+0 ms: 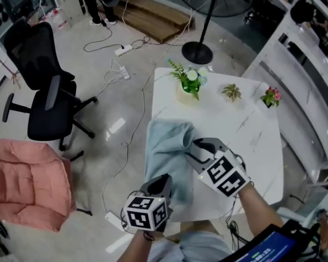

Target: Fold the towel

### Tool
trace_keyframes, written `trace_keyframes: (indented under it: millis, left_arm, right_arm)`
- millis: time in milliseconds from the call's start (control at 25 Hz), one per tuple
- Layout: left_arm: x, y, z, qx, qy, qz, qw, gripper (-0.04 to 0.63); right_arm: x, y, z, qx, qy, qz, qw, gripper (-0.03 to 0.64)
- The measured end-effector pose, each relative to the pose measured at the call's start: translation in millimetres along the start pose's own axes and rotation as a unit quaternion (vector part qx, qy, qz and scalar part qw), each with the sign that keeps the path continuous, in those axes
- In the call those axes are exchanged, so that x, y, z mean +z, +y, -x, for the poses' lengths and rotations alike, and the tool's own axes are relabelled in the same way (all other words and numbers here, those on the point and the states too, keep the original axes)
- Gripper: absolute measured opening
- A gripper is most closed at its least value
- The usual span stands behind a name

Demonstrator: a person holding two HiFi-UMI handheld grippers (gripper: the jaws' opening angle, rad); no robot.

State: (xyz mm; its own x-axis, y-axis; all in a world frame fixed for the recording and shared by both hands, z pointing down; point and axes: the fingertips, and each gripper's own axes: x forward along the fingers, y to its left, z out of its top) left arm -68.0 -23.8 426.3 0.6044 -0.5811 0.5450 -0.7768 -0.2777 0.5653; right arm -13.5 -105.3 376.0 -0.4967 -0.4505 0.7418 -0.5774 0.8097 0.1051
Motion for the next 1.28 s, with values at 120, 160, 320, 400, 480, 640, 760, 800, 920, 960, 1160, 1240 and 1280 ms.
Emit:
trace_keyframes:
  millis: [120, 160, 320, 400, 480, 640, 760, 800, 920, 960, 1160, 1240, 1280]
  left_arm:
    - [-16.6, 10.9, -13.3, 0.016, 0.012, 0.021, 0.9996, 0.021]
    - [-21.9, 14.8, -17.5, 0.02, 0.018, 0.025, 0.9993, 0.021]
    - [-42.0, 24.7, -32.6, 0.028, 0.05, 0.035, 0.9977, 0.021]
    - [-44.3, 26.6, -35.4, 0.031, 0.057, 0.042, 0.997, 0.021]
    - [-44.9, 26.8, -36.7, 0.032, 0.063, 0.045, 0.9965, 0.021]
    - [-49.1, 26.5, -38.5, 0.031, 0.07, 0.044, 0.9961, 0.021]
    - [-48.7, 26.9, -38.7, 0.03, 0.071, 0.045, 0.996, 0.021]
    - [-48.4, 27.2, -38.2, 0.03, 0.071, 0.045, 0.996, 0.021]
    - [-48.0, 25.7, -37.4, 0.031, 0.068, 0.041, 0.9963, 0.021]
    - [-47.7, 24.9, -37.6, 0.031, 0.067, 0.041, 0.9964, 0.021]
    - [-48.1, 25.6, -37.4, 0.03, 0.061, 0.049, 0.9965, 0.021]
    - [-47.2, 27.0, -37.1, 0.029, 0.061, 0.052, 0.9964, 0.021]
    - [-46.5, 27.4, -36.9, 0.028, 0.061, 0.053, 0.9964, 0.021]
  right_arm:
    - [-6.8, 2.8, -23.9, 0.03, 0.001, 0.009, 0.999, 0.158]
    - [-9.3, 2.4, -32.3, 0.037, 0.002, 0.013, 0.999, 0.156]
    - [-7.5, -10.7, -56.4, 0.036, -0.01, 0.037, 0.999, 0.029]
    - [7.5, -18.6, -59.6, 0.036, -0.025, 0.046, 0.998, 0.028]
    - [30.1, -27.1, -60.0, 0.034, -0.043, 0.054, 0.997, 0.028]
    - [69.6, -40.5, -69.9, 0.03, -0.067, 0.077, 0.994, 0.028]
    - [86.7, -41.7, -90.7, 0.039, -0.069, 0.099, 0.992, 0.028]
    - [89.2, -40.1, -99.8, 0.044, -0.067, 0.106, 0.991, 0.028]
    - [86.7, -35.0, -130.3, 0.06, -0.049, 0.126, 0.989, 0.028]
    - [83.8, -35.0, -140.9, 0.063, -0.042, 0.131, 0.989, 0.028]
    - [58.5, -37.7, -193.0, 0.077, 0.005, 0.145, 0.986, 0.039]
    - [46.7, -37.5, -210.7, 0.079, 0.023, 0.149, 0.985, 0.043]
    - [43.3, -38.2, -216.7, 0.079, 0.026, 0.141, 0.986, 0.043]
